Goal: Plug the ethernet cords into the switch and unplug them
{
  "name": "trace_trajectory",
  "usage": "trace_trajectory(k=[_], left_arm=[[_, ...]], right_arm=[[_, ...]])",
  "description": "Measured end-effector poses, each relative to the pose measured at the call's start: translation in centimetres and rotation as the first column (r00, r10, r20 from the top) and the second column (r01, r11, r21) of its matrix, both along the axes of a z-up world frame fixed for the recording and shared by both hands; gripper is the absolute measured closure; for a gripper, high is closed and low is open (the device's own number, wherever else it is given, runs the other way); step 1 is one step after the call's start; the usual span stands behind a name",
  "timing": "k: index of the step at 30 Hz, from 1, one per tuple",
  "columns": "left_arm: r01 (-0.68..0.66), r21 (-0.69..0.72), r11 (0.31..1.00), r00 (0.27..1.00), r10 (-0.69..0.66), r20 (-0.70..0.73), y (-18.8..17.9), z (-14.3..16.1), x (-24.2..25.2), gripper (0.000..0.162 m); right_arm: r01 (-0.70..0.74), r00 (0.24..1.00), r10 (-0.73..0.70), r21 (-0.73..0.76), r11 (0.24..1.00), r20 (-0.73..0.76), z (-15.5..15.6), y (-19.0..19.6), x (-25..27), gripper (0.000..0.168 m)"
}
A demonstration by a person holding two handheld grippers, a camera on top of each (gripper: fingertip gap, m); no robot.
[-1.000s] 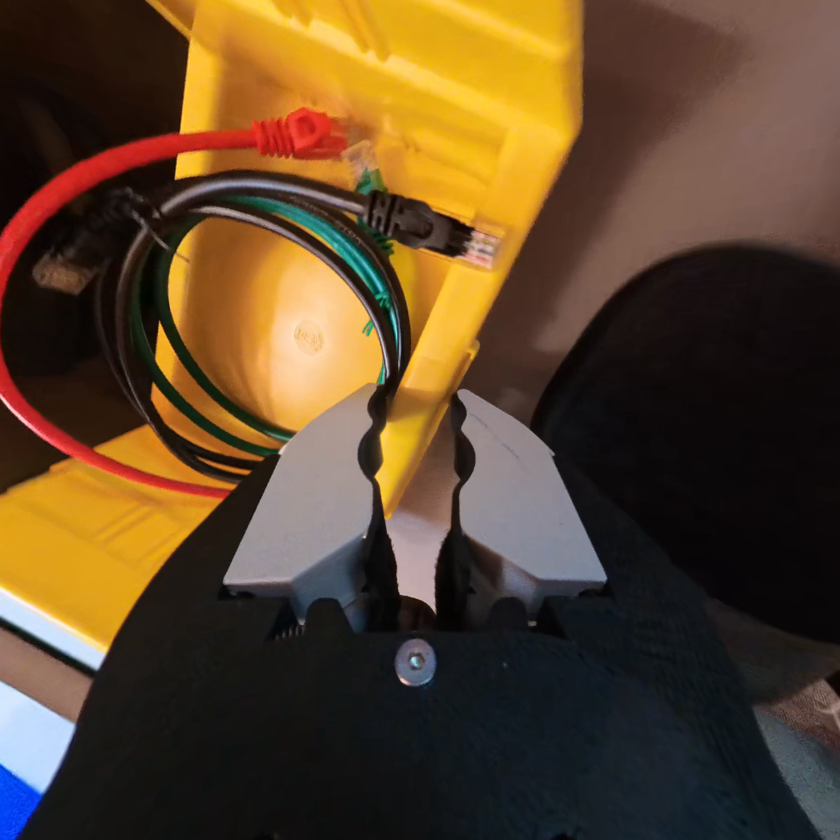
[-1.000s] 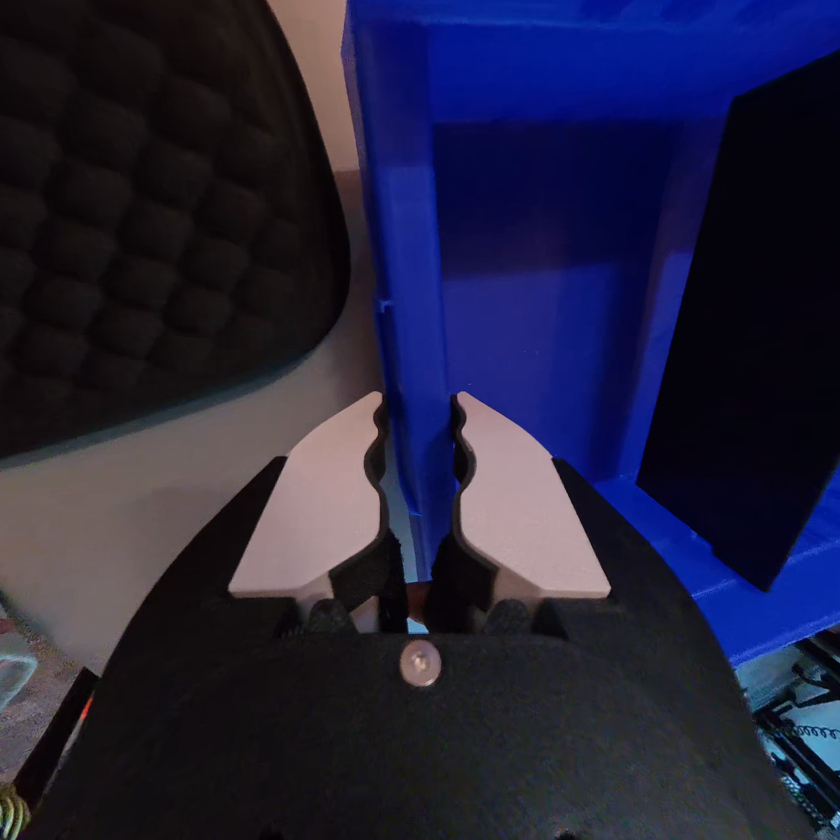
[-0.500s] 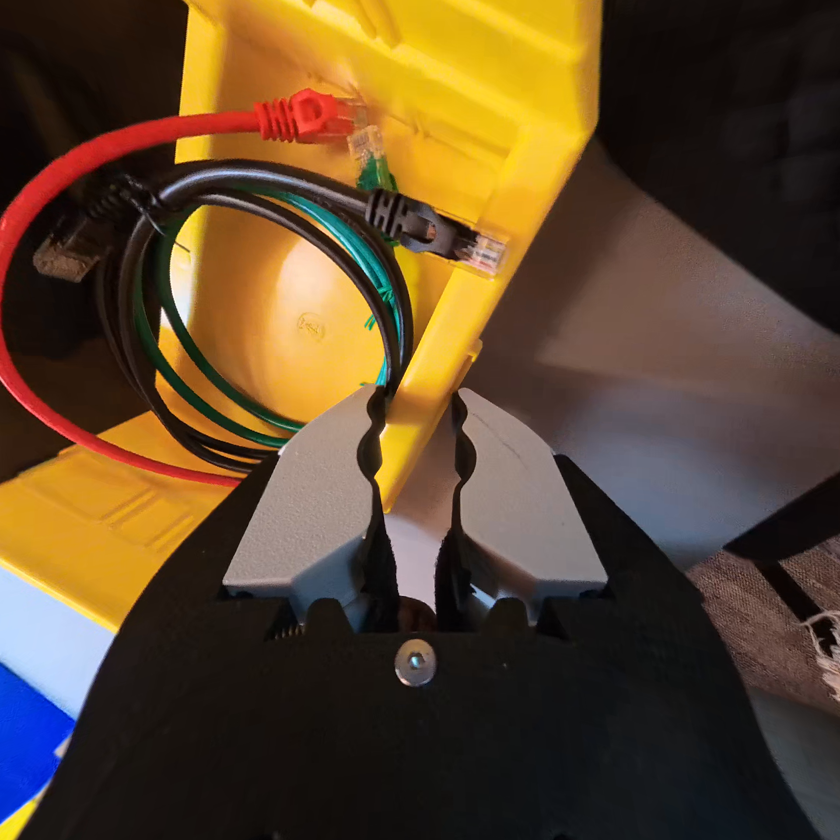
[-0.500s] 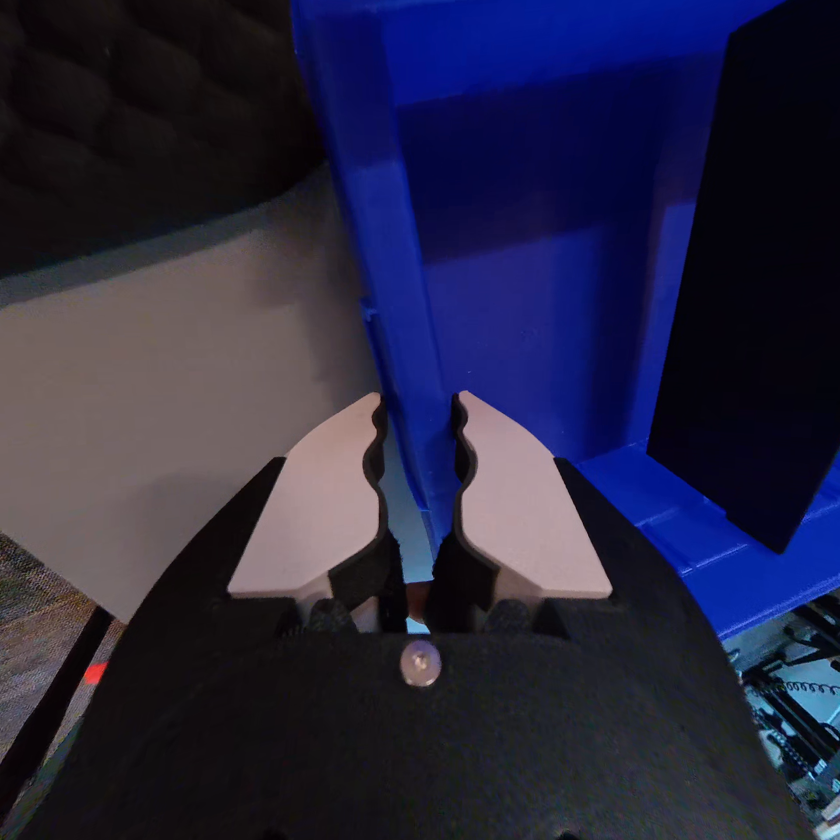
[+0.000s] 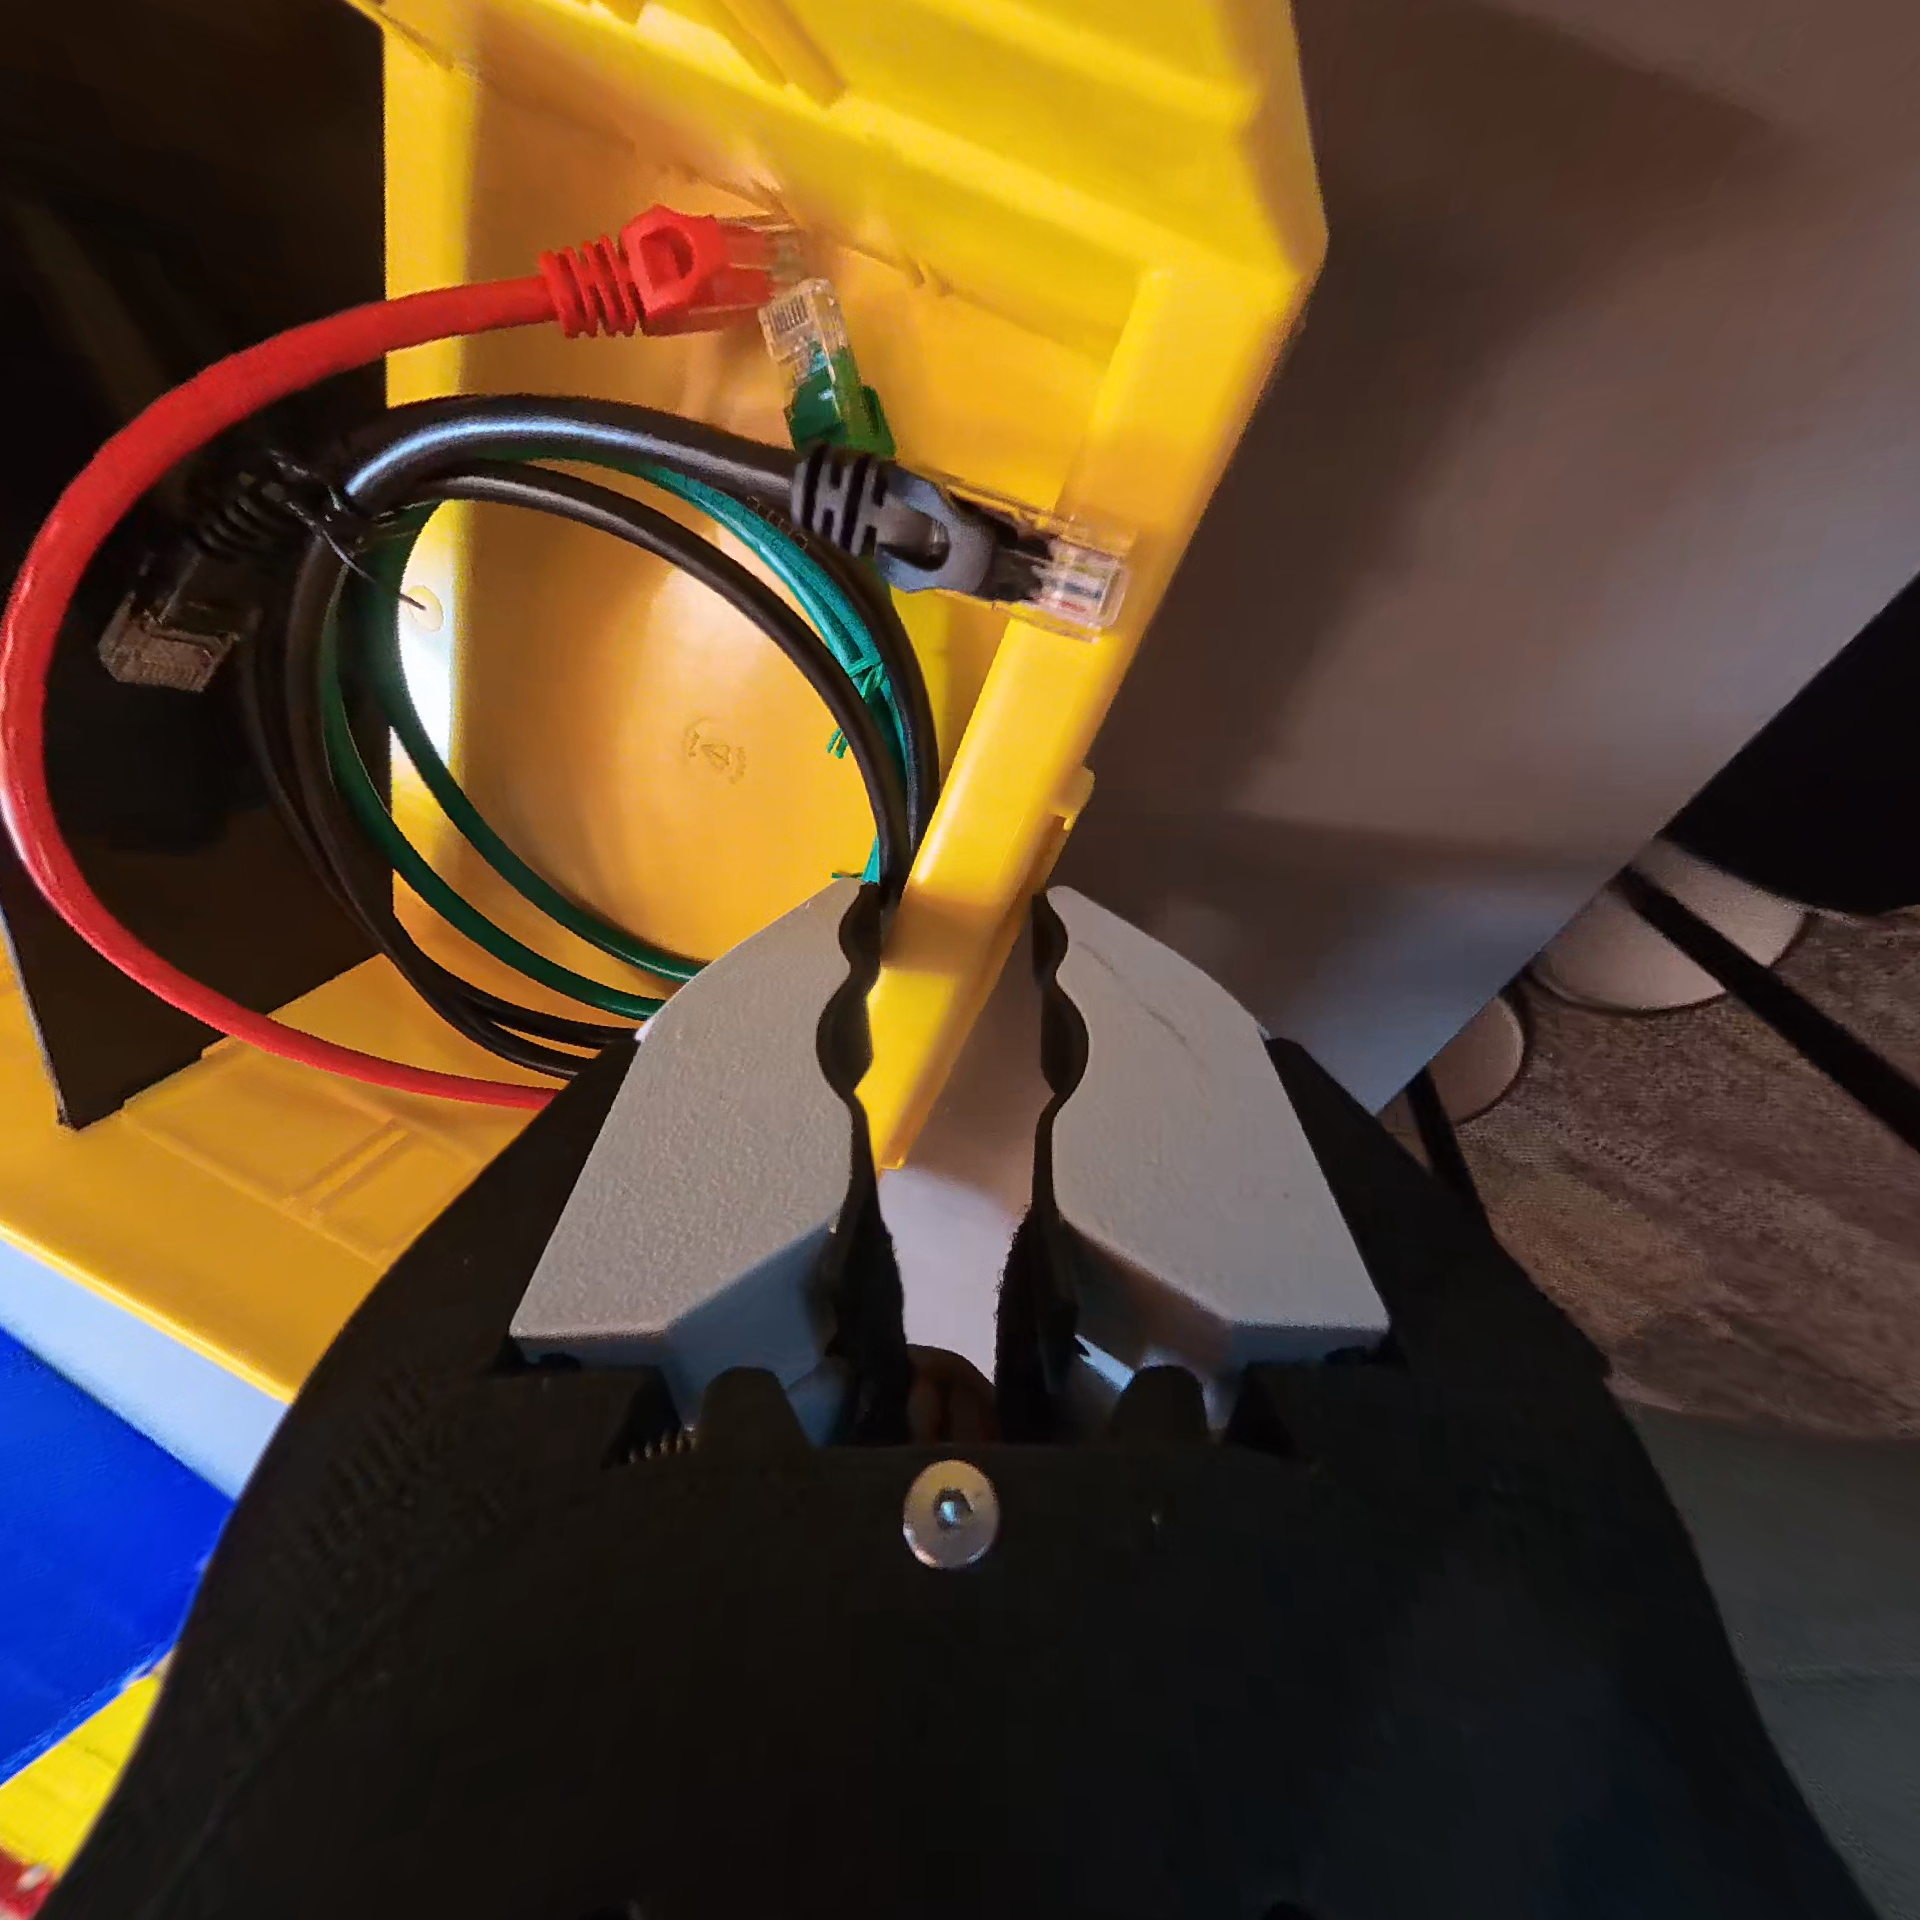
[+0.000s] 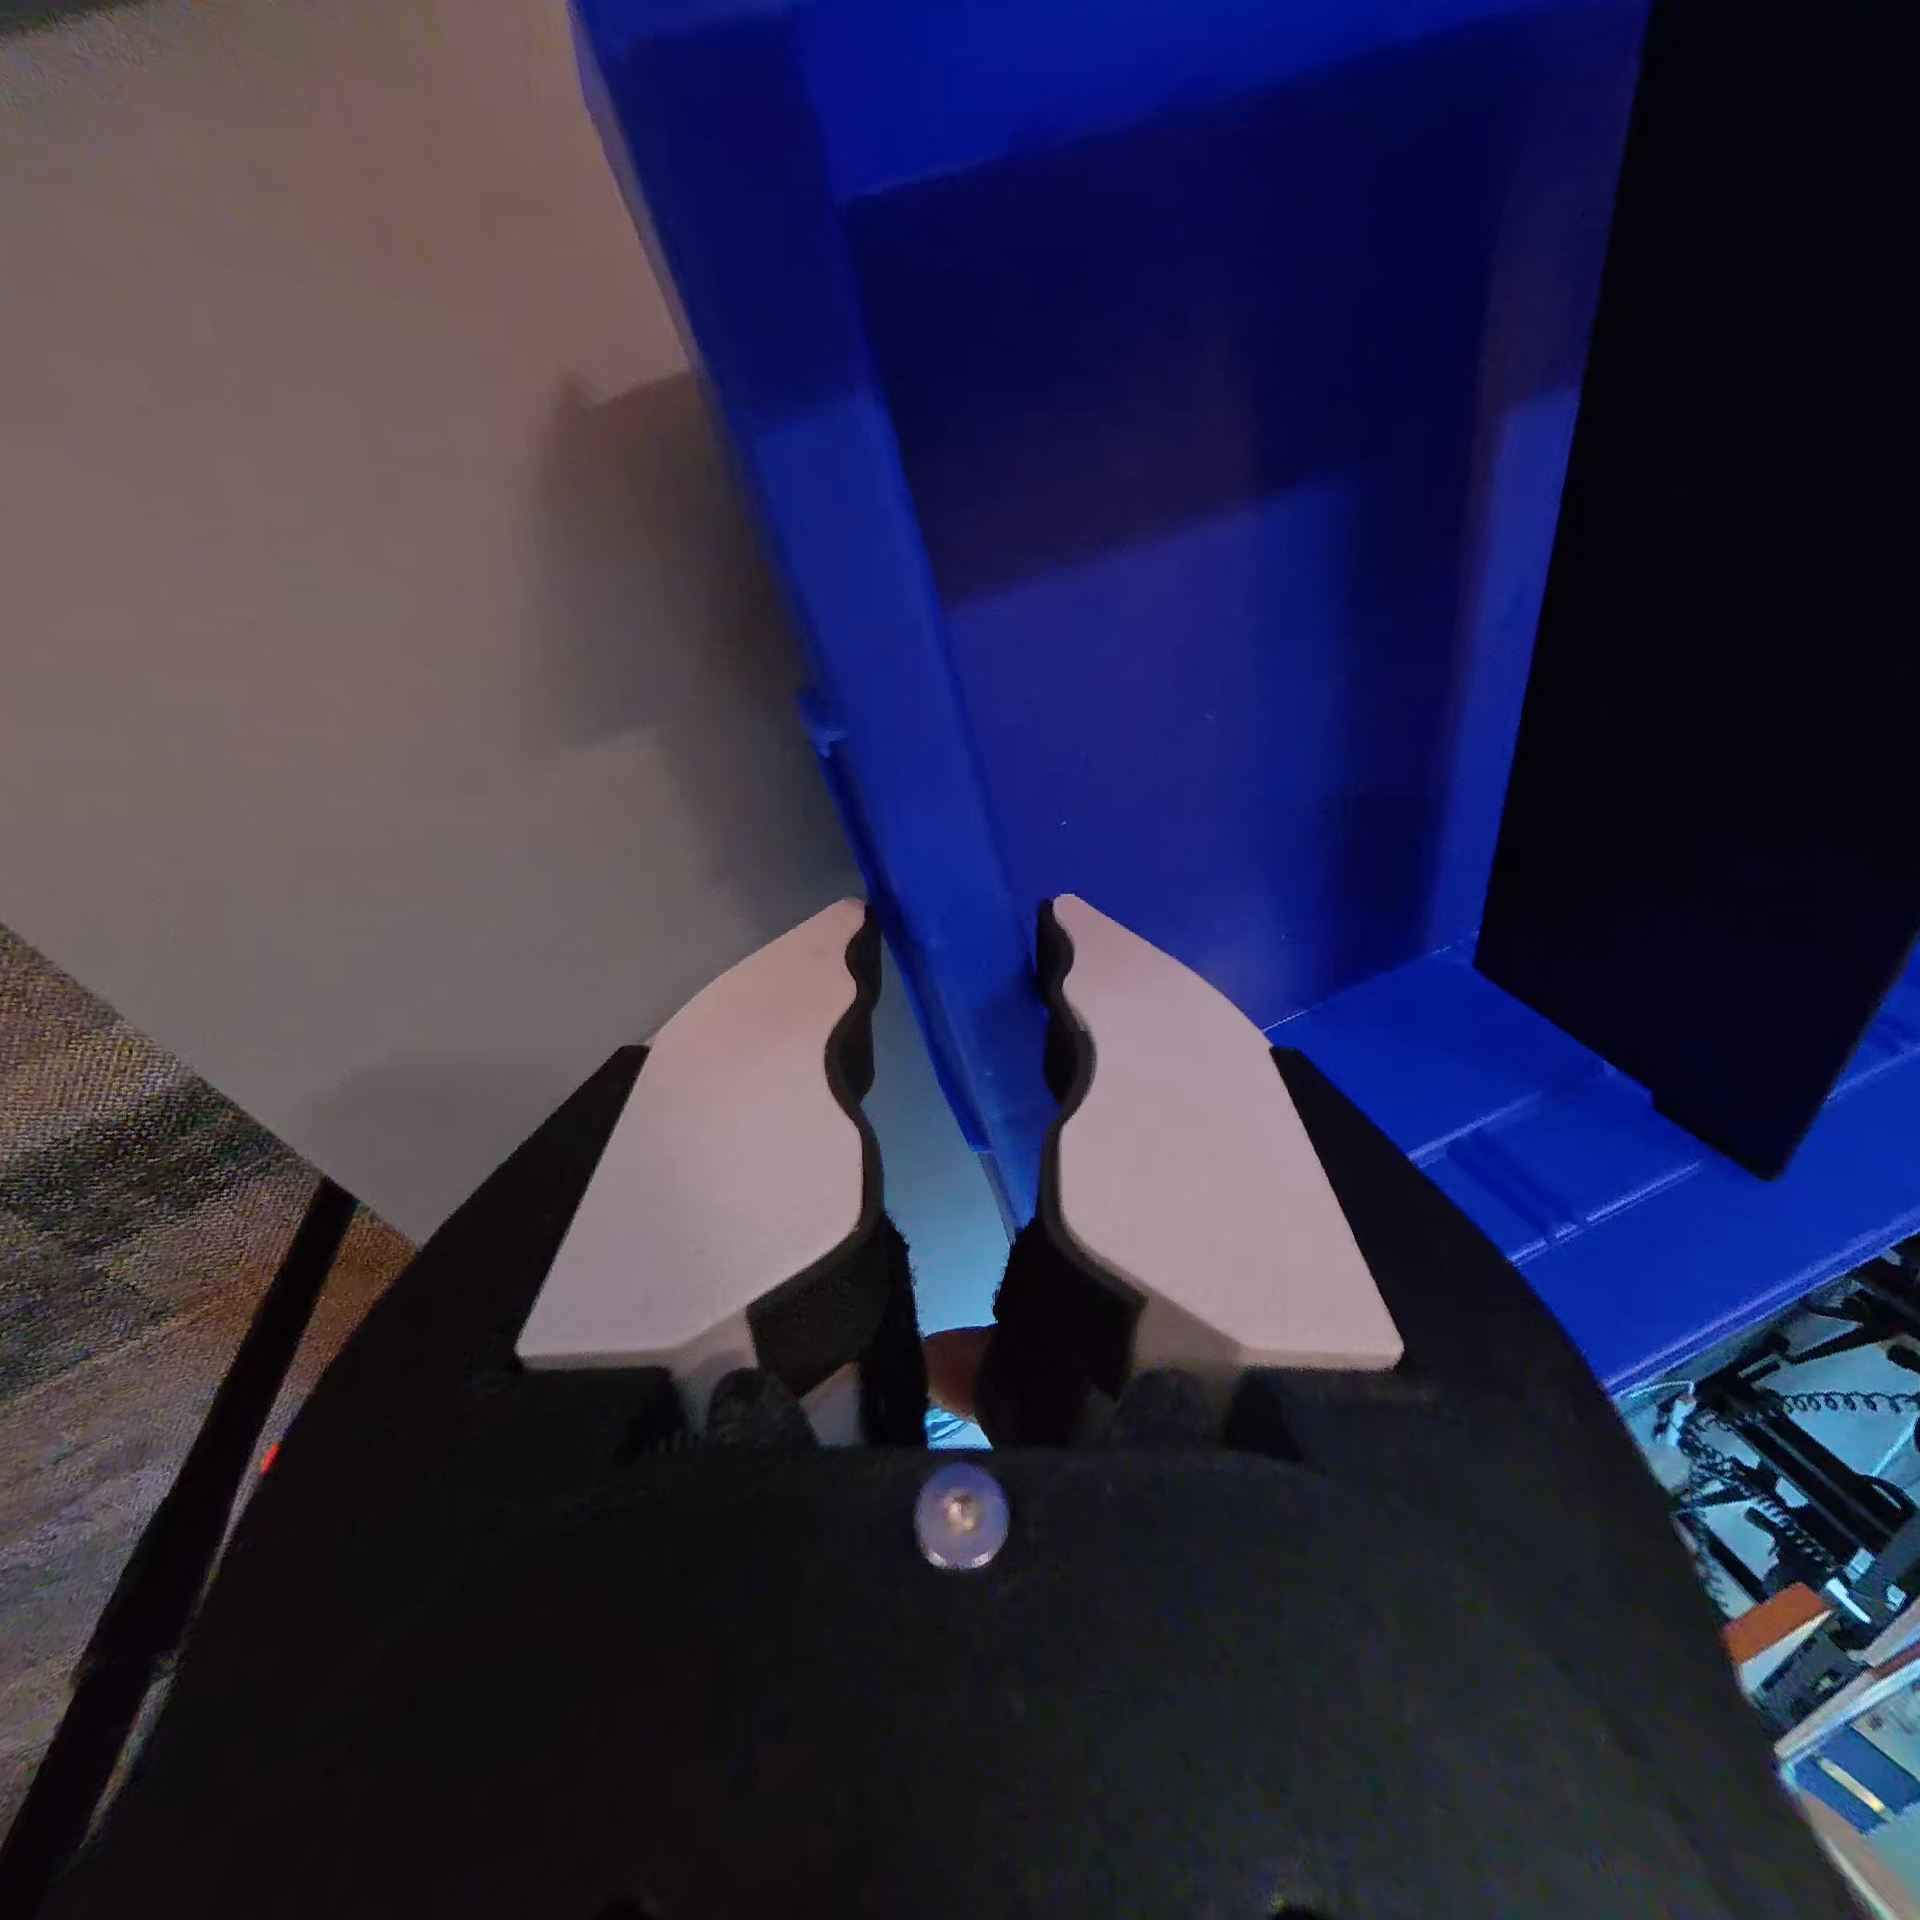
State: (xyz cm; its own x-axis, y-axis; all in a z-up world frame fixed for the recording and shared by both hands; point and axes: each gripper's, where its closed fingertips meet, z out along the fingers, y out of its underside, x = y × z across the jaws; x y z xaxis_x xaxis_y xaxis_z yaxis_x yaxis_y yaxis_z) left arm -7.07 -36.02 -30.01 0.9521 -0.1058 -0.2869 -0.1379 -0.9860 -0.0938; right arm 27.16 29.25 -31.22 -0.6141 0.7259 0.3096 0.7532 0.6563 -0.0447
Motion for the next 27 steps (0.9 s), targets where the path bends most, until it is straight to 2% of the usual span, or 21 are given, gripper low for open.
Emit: trace_trajectory(k=[2,4,5,7,9,11,13,15,17,18,19,22,25,27], left_arm=[[0.008,-0.014,1.0,1.0,-0.008,-0.011,-0.1,-0.1,0.0,0.132],[-0.004,-0.039,0.999,0.999,0.005,0.032,-0.3,-0.8,0.5,0.113],[-0.029,-0.019,0.999,0.996,0.03,0.08,0.0,-1.0,1.1,0.102],[-0.084,0.059,0.995,0.982,0.073,0.173,0.8,-0.5,2.4,0.08],[-0.097,0.167,0.981,0.973,0.058,0.223,1.7,1.1,3.3,0.073],[-0.098,0.327,0.94,0.967,0.013,0.254,3.0,3.9,4.0,0.071],[-0.065,0.517,0.854,0.98,-0.042,0.193,4.4,7.5,3.5,0.07],[-0.022,0.701,0.713,0.996,-0.045,0.077,5.7,11.7,2.1,0.071],[-0.033,0.822,0.568,0.997,0.076,-0.013,6.1,15.3,-0.7,0.08],[-0.053,0.846,0.531,0.992,0.126,-0.017,6.1,16.2,-1.9,0.082],[-0.079,0.845,0.528,0.988,0.155,-0.004,6.2,16.5,-2.8,0.082],[-0.119,0.762,0.637,0.986,0.165,0.017,7.3,15.3,-5.8,0.081],[-0.128,0.614,0.779,0.991,0.124,0.05,8.7,12.6,-9.6,0.081],[-0.144,0.51,0.848,0.989,0.103,0.109,9.7,10.3,-11.9,0.085]], right_arm=[[0.006,1.0,-0.006,0.001,1.0,-0.004,0.0,-0.2,0.3,0.139],[0.055,0.998,-0.055,0.01,0.998,-0.008,0.1,-0.1,0.4,0.136],[0.097,0.995,-0.098,-0.001,0.995,-0.017,0.2,-0.2,0.4,0.126],[0.164,0.984,-0.169,-0.087,0.983,-0.051,0.7,-1.1,0.0,0.104],[0.207,0.969,-0.225,-0.164,0.964,-0.1,1.8,-2.0,-0.3,0.091],[0.19,0.954,-0.232,-0.21,0.959,-0.192,3.5,-2.8,-1.0,0.086],[0.147,0.918,-0.219,-0.231,0.962,-0.33,5.9,-3.6,-2.0,0.085],[0.112,0.861,-0.219,-0.25,0.962,-0.459,8.4,-4.7,-3.0,0.083],[0.071,0.791,-0.219,-0.269,0.96,-0.571,10.7,-6.1,-3.9,0.083],[0.042,0.76,-0.211,-0.277,0.96,-0.614,11.5,-6.9,-4.3,0.083],[0.005,0.734,-0.196,-0.282,0.959,-0.651,12.2,-7.9,-4.6,0.085],[-0.1,0.685,-0.139,-0.281,0.955,-0.716,13.3,-10.7,-5.7,0.088],[-0.158,0.704,-0.09,-0.279,0.947,-0.704,13.0,-12.9,-6.1,0.089],[-0.169,0.724,-0.07,-0.274,0.947,-0.687,12.7,-13.6,-6.1,0.089]])
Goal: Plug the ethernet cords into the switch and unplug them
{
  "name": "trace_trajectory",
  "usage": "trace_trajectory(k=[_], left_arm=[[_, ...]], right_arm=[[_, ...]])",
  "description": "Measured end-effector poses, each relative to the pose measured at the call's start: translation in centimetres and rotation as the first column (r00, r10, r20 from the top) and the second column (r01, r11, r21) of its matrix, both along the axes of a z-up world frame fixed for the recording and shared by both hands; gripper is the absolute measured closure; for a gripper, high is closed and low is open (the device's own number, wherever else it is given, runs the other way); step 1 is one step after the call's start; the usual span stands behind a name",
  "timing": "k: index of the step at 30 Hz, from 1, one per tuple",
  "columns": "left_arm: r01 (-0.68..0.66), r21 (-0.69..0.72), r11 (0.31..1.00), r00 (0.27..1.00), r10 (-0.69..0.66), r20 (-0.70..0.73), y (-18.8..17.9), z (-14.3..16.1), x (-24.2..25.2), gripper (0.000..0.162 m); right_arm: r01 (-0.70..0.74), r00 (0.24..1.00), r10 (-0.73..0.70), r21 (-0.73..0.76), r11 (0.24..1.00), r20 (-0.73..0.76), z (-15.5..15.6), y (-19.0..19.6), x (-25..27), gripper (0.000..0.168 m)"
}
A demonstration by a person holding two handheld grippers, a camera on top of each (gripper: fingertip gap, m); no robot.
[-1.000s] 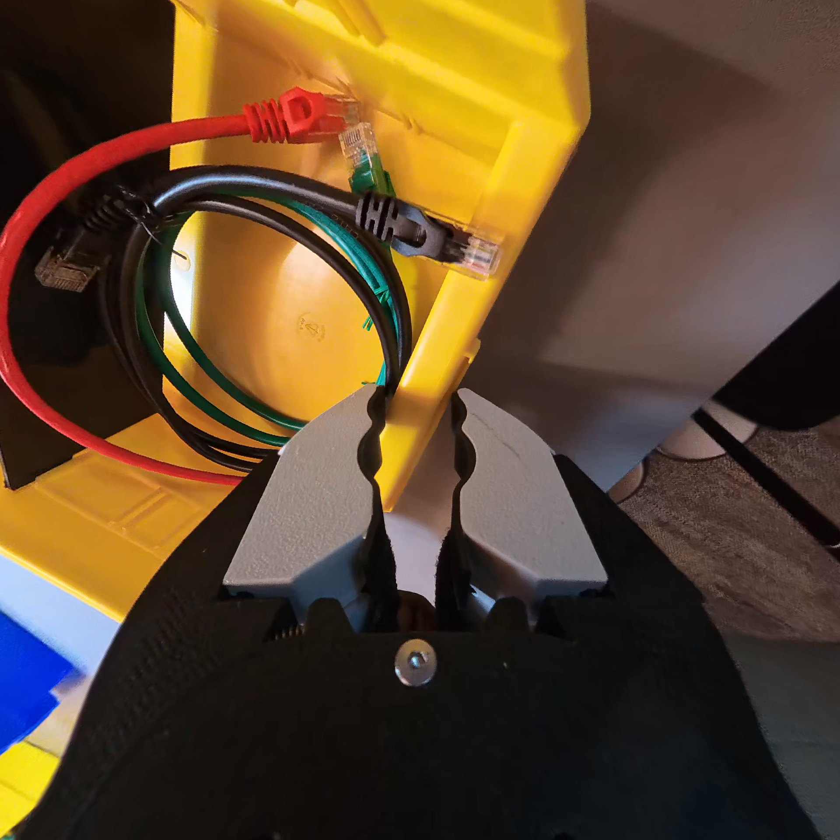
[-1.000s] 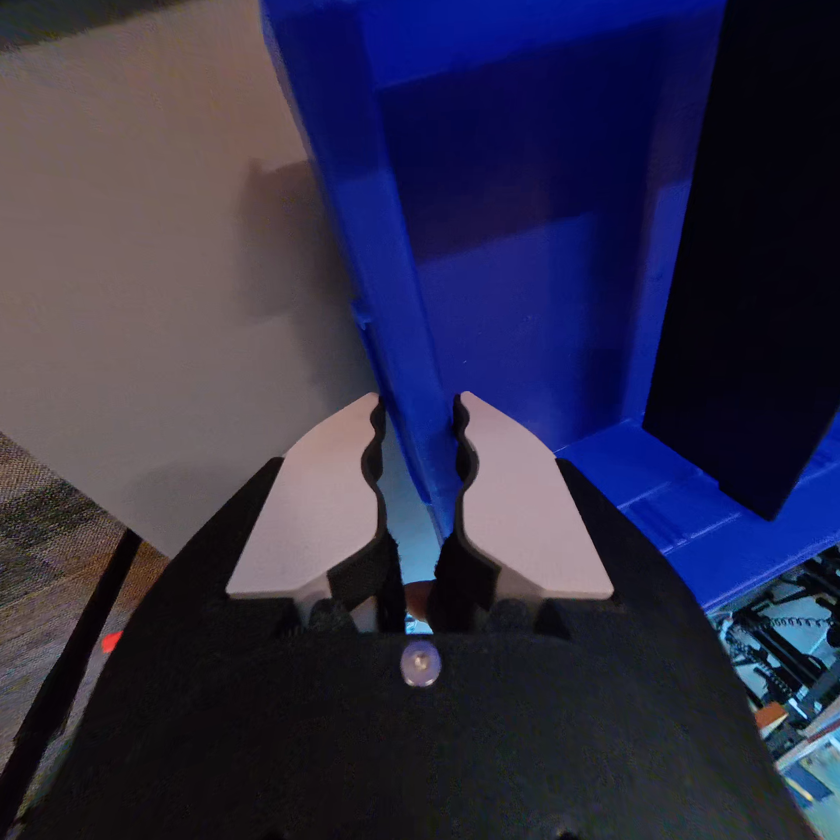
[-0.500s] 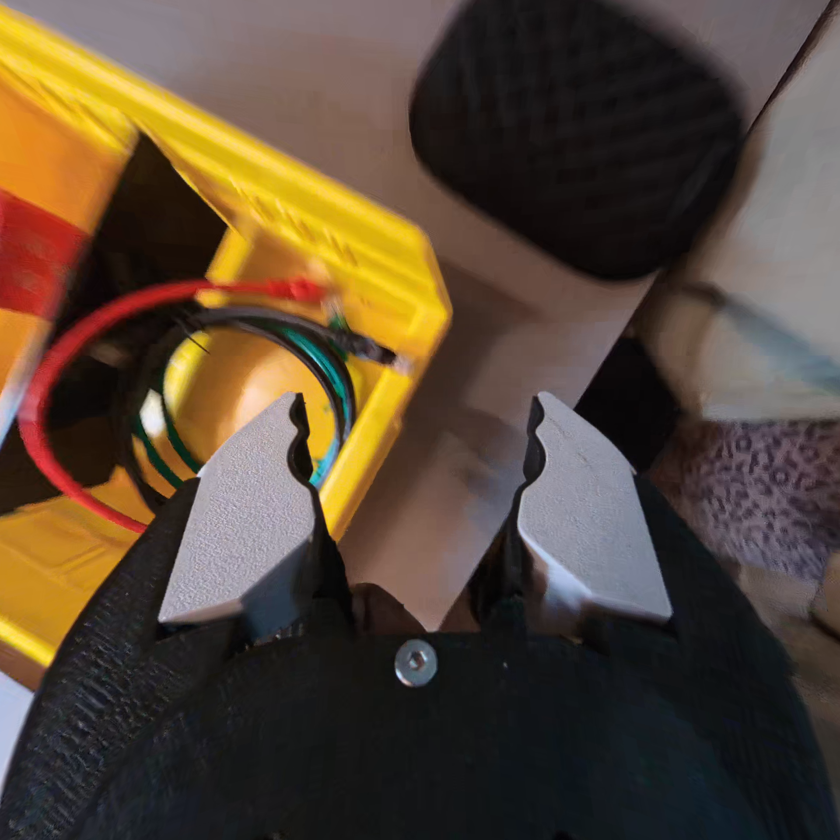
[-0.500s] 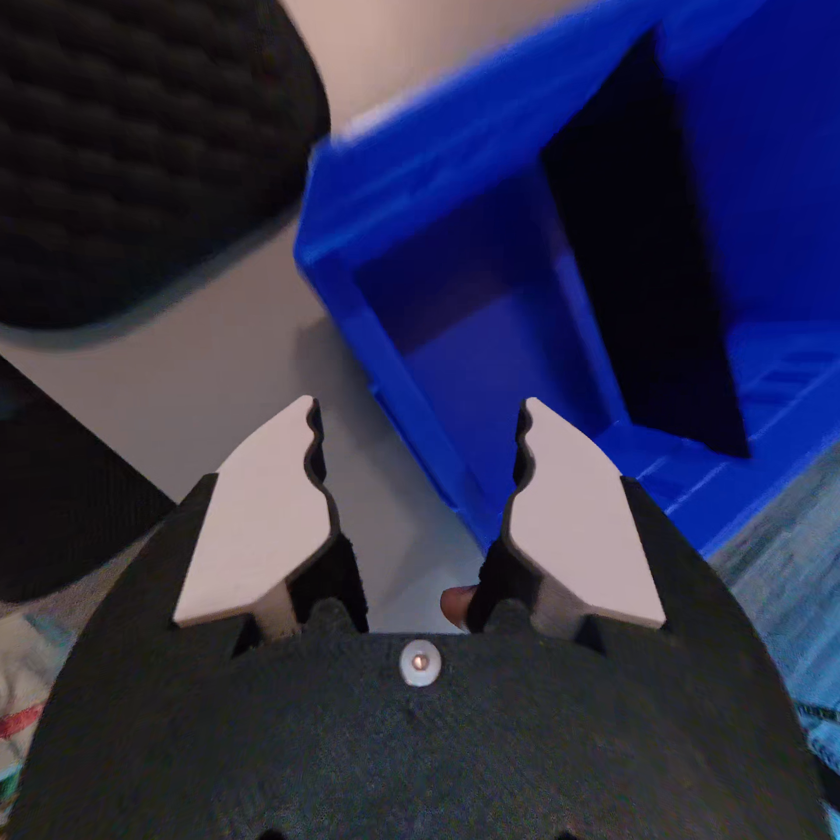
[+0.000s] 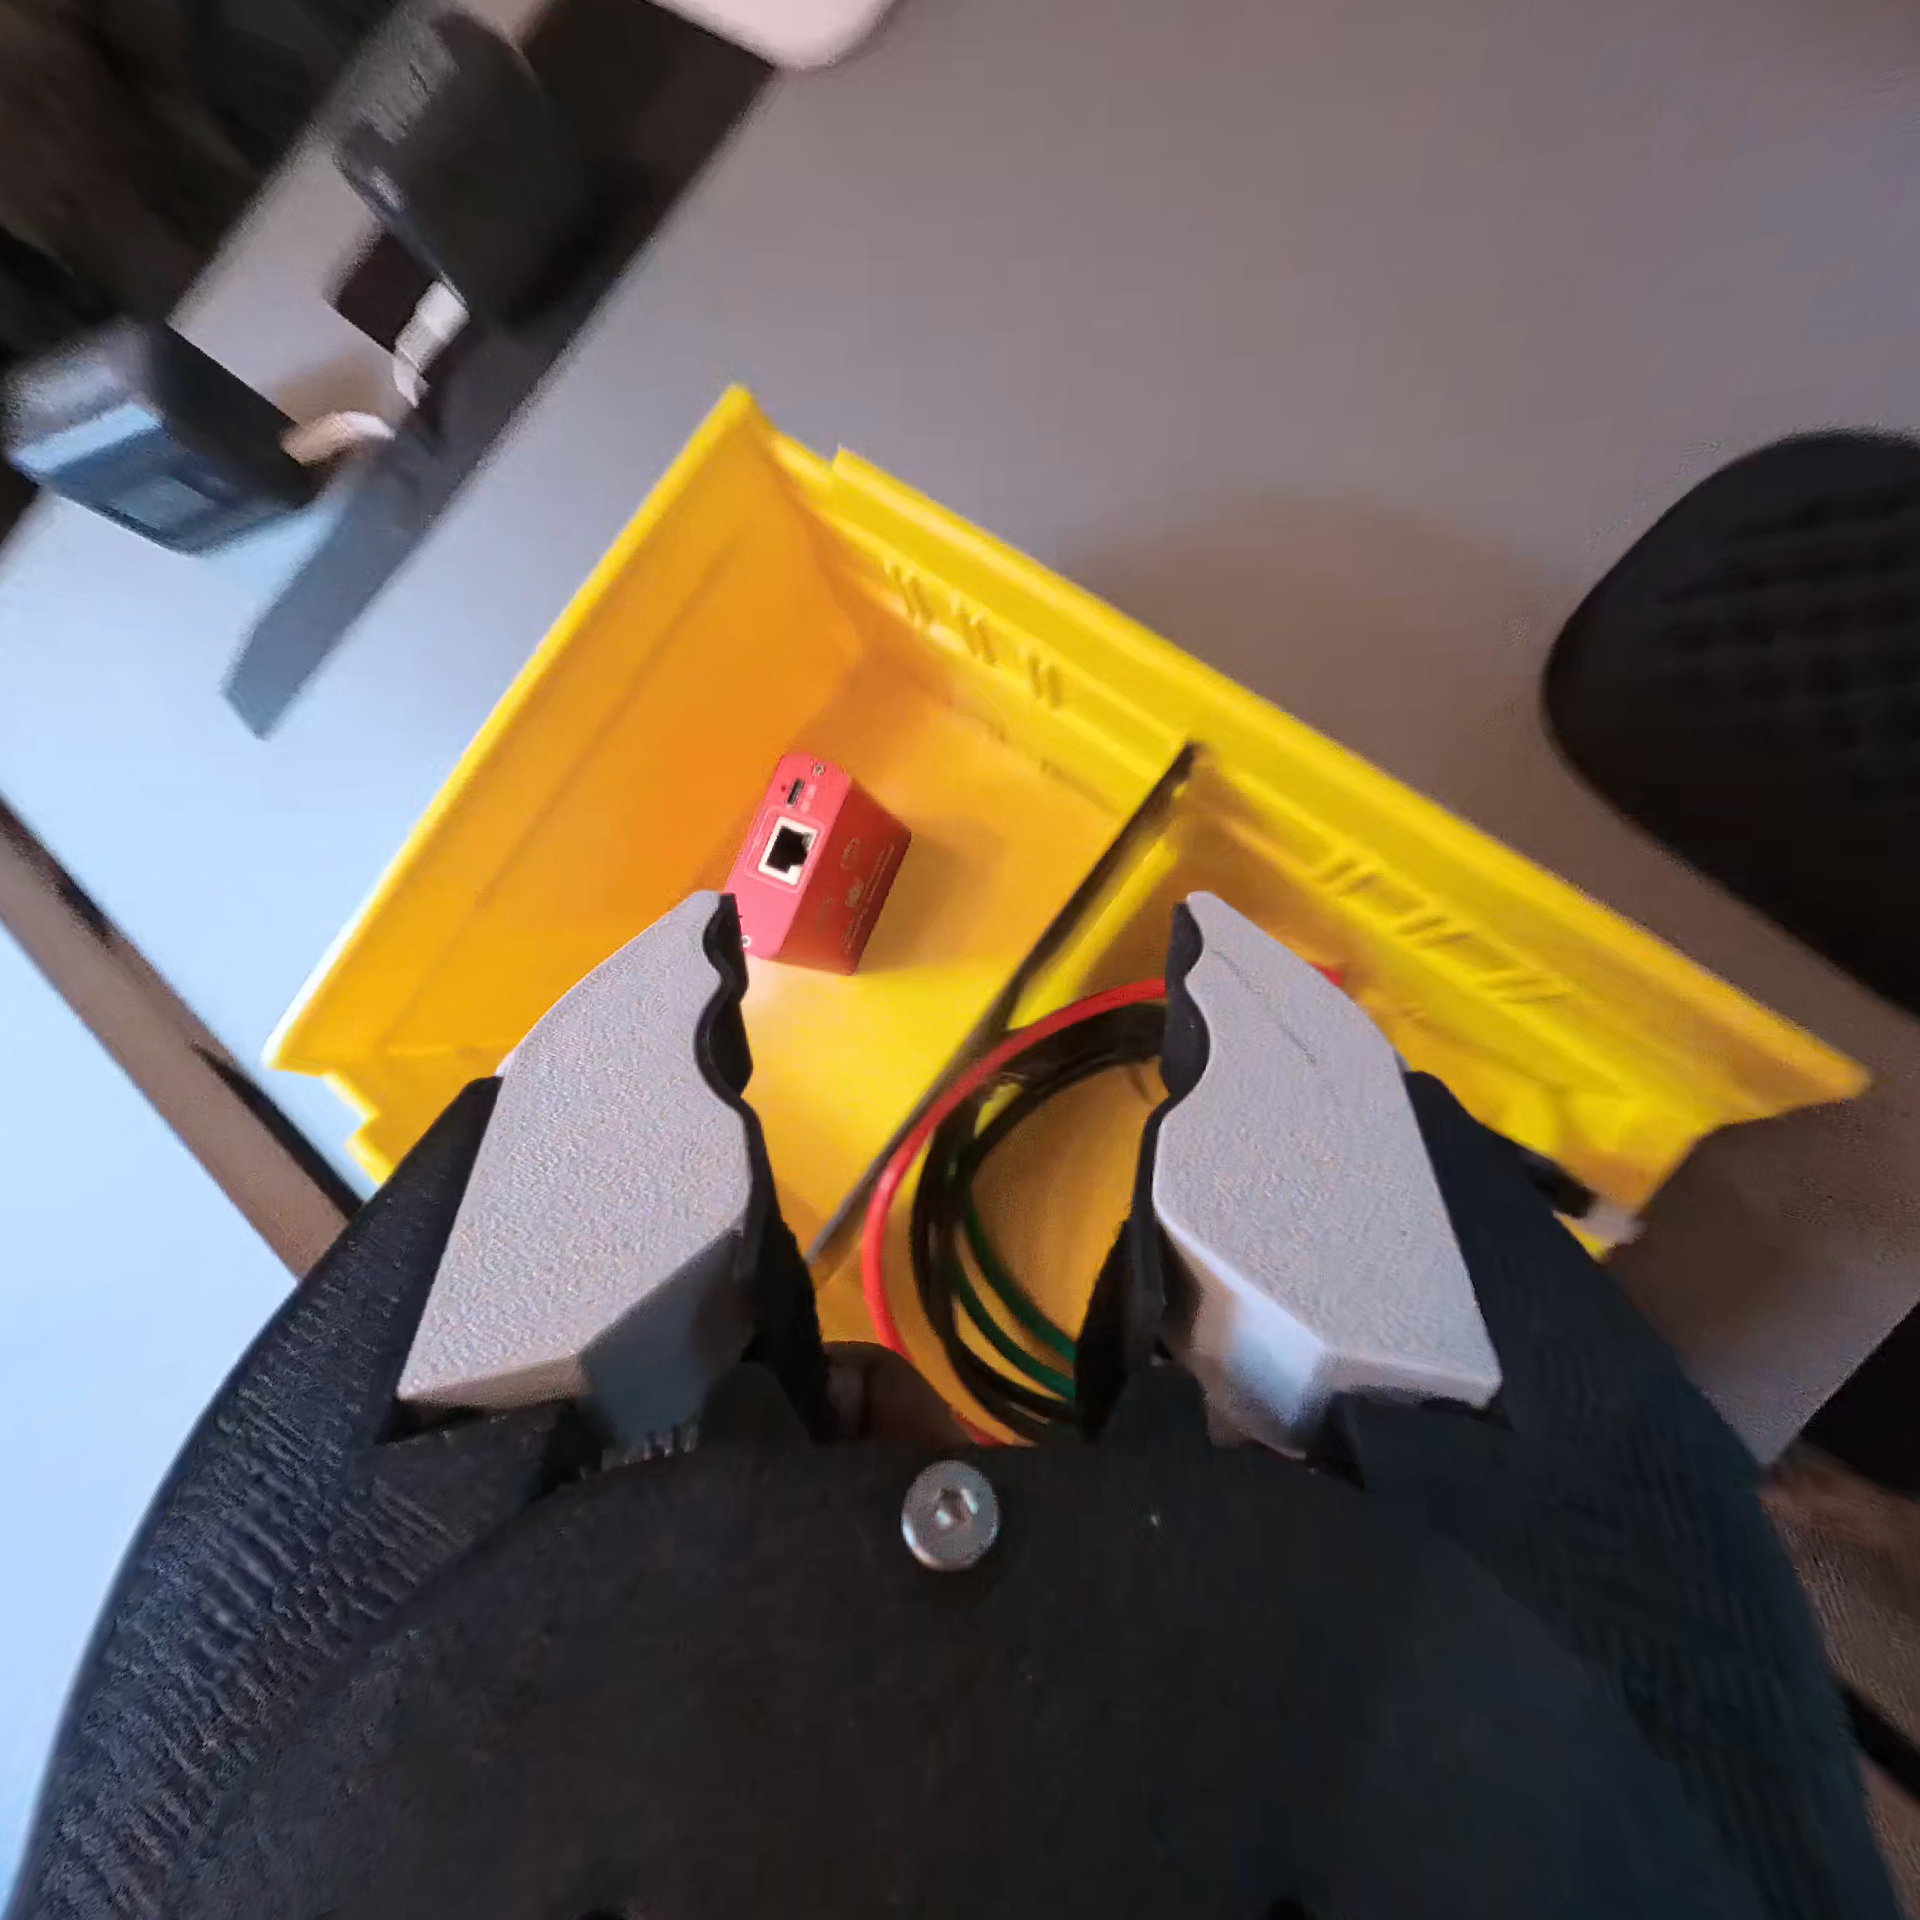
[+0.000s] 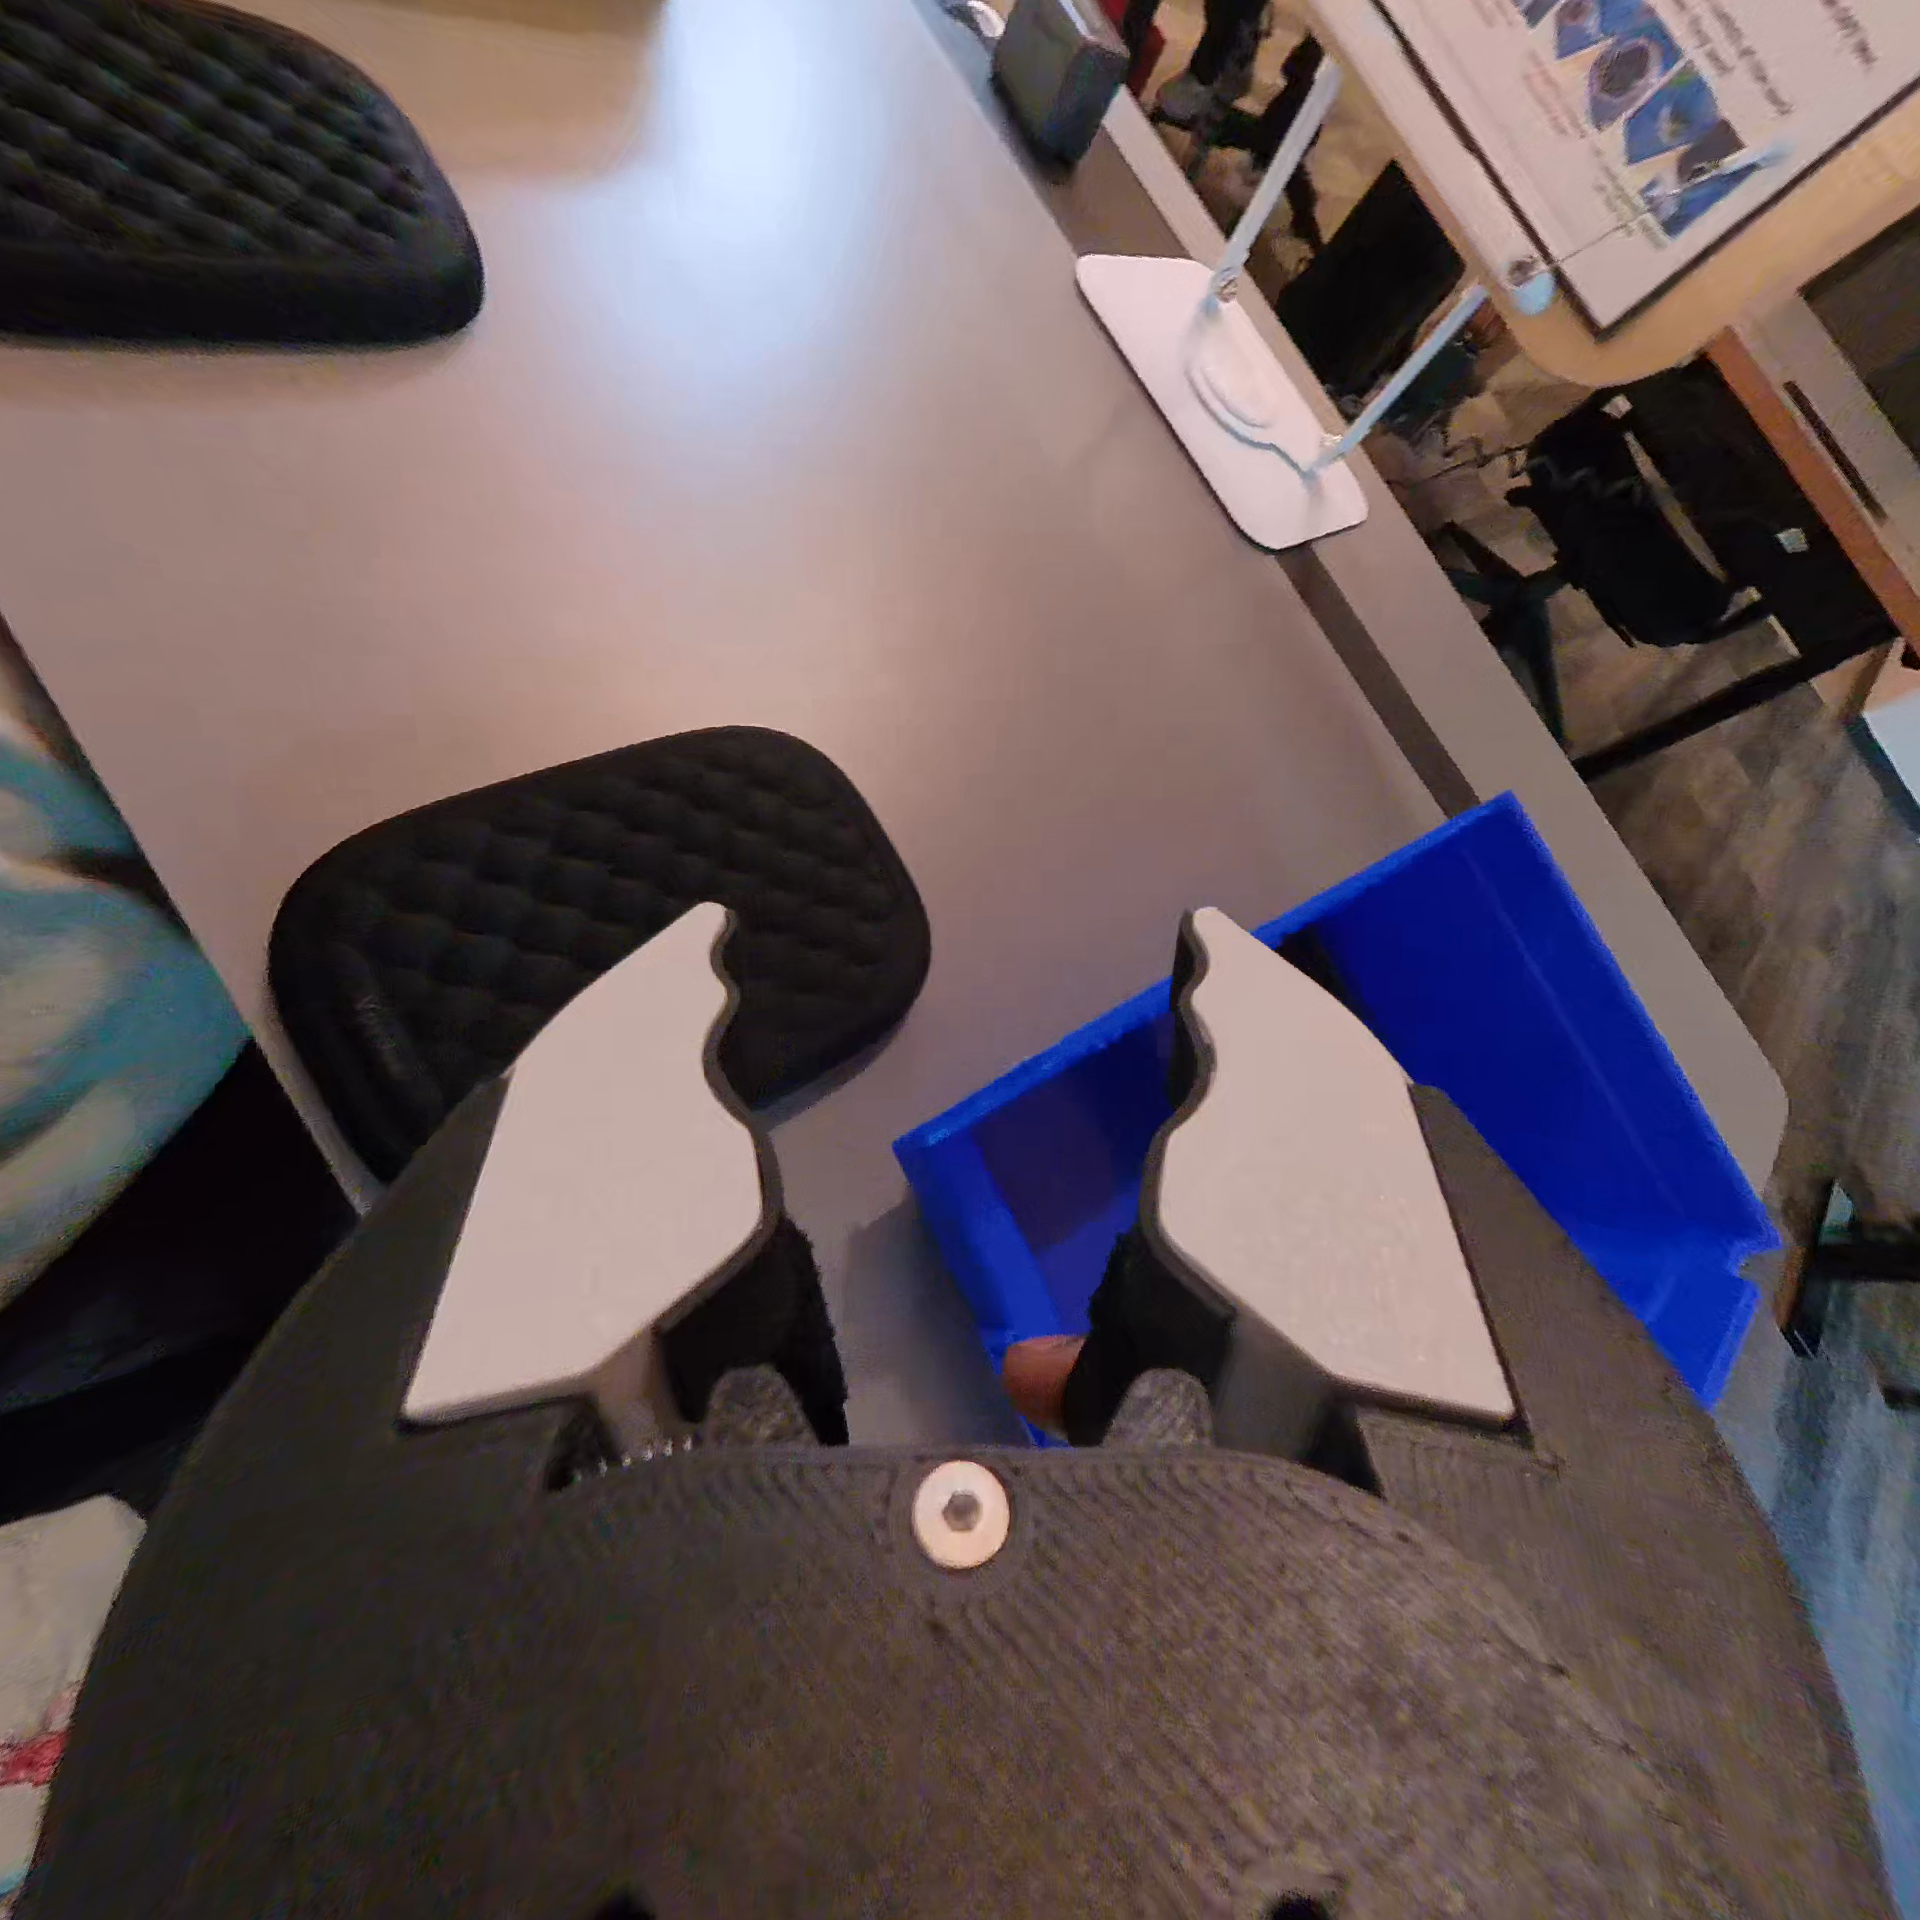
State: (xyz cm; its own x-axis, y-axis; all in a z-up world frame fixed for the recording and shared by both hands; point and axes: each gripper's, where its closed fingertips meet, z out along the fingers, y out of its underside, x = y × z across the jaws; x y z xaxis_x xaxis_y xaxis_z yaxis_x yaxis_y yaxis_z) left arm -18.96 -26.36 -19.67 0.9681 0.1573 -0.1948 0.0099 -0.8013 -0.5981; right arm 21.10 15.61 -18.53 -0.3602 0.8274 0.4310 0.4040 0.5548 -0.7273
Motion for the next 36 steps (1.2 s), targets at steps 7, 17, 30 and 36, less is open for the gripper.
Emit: trace_trajectory(k=[7,17,30,36], left_arm=[[0.061,-0.302,0.951,0.997,-0.046,0.056,1.3,-6.1,-6.6,0.094],[0.092,-0.337,0.937,0.988,-0.045,0.146,0.8,-8.4,-6.0,0.135],[0.211,-0.035,0.977,0.962,-0.214,-0.169,7.9,6.3,4.5,0.135],[0.365,0.061,0.929,0.921,-0.351,-0.167,13.8,6.1,13.7,0.135]], right_arm=[[0.019,0.999,-0.019,-0.01,1.0,0.033,-0.4,0.0,1.0,0.09],[0.018,0.998,-0.017,-0.016,1.0,0.056,-1.5,0.2,0.8,0.094],[-0.21,0.977,0.212,-0.084,0.974,0.005,-1.7,-5.3,-2.5,0.099],[-0.344,0.938,0.346,-0.132,0.93,-0.008,-2.8,-9.4,-4.9,0.1]])
